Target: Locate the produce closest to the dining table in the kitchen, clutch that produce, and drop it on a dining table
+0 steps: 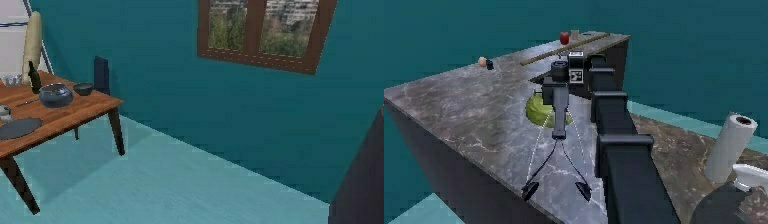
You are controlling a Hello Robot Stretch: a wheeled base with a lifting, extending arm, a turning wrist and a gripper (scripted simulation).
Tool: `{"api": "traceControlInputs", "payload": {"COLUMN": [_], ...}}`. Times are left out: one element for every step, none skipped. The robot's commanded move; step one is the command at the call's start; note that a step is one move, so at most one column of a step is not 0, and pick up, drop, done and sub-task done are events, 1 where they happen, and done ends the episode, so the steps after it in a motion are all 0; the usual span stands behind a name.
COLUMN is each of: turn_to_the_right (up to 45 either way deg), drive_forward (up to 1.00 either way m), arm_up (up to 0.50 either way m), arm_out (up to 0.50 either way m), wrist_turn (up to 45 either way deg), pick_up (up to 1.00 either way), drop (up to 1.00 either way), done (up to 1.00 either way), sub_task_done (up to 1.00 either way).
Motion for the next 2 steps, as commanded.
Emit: {"api": "traceControlInputs", "payload": {"turn_to_the_right": [0.0,0.0], "drive_forward": [0.00,0.00], "arm_up": [0.00,0.00], "arm_out": [0.00,0.00], "wrist_turn": [45.0,45.0], "pick_up": [0.00,0.00], "drop": [0.00,0.00], "done": [0.00,0.00], "sub_task_done": [0.00,0.00]}}
